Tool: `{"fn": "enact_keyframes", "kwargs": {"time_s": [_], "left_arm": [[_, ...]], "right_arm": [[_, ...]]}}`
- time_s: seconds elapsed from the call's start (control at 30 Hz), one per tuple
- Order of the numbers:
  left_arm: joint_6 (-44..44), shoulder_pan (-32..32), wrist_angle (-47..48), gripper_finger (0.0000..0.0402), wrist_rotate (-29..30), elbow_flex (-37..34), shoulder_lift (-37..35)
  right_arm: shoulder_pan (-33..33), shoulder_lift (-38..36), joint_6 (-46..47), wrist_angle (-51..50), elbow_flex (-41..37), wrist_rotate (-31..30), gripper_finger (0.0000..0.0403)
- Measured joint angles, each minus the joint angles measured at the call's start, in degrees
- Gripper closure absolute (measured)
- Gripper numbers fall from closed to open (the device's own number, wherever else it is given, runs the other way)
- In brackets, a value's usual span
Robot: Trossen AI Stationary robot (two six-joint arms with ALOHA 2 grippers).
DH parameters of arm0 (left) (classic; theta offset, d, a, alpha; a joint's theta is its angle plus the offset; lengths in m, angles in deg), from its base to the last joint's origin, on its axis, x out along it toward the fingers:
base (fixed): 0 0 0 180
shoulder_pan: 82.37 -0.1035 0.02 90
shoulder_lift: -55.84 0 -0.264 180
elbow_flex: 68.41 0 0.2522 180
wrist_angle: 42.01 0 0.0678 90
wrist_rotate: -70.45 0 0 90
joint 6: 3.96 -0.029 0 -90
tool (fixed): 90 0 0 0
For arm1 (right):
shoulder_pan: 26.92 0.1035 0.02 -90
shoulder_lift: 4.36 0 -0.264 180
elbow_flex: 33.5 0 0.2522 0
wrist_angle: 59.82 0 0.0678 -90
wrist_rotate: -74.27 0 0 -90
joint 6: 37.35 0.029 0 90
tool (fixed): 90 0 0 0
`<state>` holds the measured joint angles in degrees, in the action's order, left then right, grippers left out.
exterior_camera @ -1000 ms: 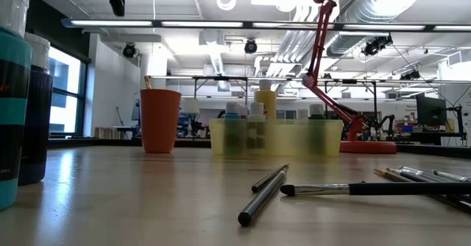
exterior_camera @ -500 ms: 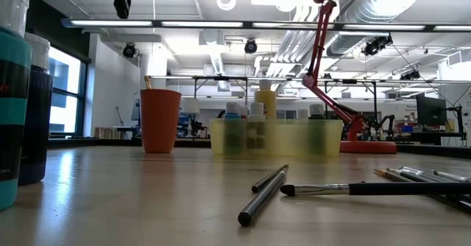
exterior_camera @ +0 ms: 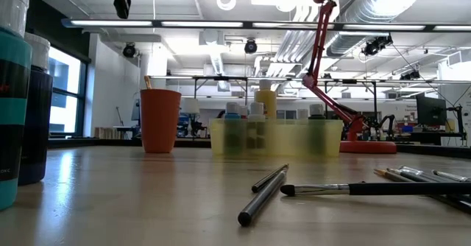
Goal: Pick & Place Paint Supplies
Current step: Put the silver paintbrush into the orange cup
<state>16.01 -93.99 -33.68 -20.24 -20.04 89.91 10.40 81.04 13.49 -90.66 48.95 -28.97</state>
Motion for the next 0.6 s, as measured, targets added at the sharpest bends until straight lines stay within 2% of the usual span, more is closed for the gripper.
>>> {"fn": "enact_keyframes", "kwargs": {"time_s": [0.3,0.6], "left_arm": [[0.0,0.0,0.1,0.0398,0.0,0.0,0.3],[-0.1,0.0,3.0,0.0398,0.2,0.0,0.3]], "right_arm": [[0.6,10.8,-0.6,-0.5,0.0,4.5,0.0334],[0.5,18.7,-6.2,-3.1,0.0,2.6,0.033]]}}
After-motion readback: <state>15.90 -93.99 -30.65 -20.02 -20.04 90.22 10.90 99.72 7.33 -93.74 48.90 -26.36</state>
